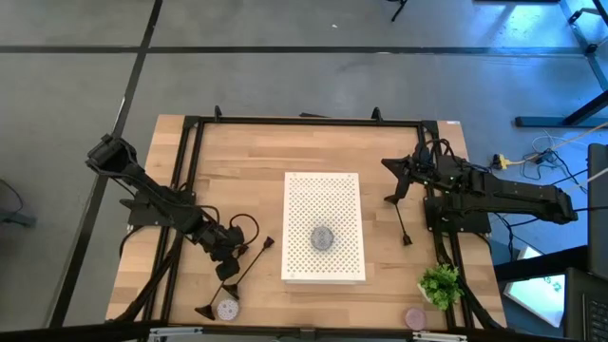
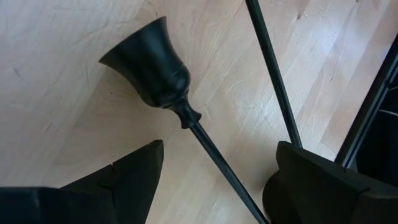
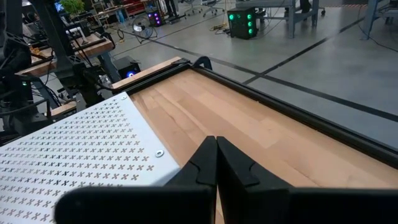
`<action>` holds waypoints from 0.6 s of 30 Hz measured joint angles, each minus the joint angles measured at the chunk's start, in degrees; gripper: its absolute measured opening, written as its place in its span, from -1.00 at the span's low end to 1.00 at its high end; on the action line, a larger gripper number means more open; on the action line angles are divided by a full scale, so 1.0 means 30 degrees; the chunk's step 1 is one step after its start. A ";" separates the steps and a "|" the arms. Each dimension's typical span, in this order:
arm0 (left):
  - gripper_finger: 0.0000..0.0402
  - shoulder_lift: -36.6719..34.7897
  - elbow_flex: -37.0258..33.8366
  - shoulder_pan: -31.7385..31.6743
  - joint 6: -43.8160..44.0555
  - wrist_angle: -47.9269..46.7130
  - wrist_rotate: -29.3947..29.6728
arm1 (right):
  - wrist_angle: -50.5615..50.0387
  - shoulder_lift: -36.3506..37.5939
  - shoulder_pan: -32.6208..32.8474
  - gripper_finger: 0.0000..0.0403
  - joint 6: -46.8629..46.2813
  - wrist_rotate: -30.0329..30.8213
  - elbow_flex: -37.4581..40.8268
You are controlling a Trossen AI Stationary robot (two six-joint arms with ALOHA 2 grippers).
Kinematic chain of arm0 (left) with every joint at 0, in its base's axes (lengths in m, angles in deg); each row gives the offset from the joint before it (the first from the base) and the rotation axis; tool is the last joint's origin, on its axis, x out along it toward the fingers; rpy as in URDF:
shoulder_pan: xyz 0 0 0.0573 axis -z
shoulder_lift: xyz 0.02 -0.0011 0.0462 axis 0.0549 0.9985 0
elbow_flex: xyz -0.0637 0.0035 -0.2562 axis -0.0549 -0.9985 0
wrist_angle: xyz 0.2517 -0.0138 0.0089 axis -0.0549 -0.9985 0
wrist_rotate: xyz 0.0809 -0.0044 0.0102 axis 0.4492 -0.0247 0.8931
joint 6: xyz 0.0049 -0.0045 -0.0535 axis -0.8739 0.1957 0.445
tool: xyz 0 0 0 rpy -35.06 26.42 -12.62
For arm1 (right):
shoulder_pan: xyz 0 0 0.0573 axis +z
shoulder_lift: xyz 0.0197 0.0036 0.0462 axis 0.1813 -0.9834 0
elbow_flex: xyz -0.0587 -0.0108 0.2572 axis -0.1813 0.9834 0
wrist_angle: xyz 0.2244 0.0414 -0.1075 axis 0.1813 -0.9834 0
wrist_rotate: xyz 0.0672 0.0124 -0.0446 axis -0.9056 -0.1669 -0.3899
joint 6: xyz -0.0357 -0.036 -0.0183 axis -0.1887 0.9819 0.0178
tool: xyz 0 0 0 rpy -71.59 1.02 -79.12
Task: Pick & Place candle stick holders
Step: Put the left candle holder on the shelf
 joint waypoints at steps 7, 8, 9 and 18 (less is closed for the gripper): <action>0.53 -0.0001 0.0000 0.0000 0.0000 -0.0003 0.0007 | 0.0000 0.0000 0.0000 -0.99 0.0000 0.0000 0.0000; 0.53 0.0000 0.0000 0.0000 0.0007 -0.0003 0.0007 | 0.0000 0.0000 0.0000 -0.99 0.0000 0.0000 0.0000; 0.53 -0.0007 0.0000 0.0000 0.0007 -0.0003 0.0000 | 0.0000 0.0000 0.0000 -0.99 0.0000 0.0000 0.0000; 0.50 -0.0007 0.0000 0.0000 0.0007 -0.0157 -0.0007 | 0.0000 0.0000 0.0000 -0.99 0.0000 0.0000 0.0000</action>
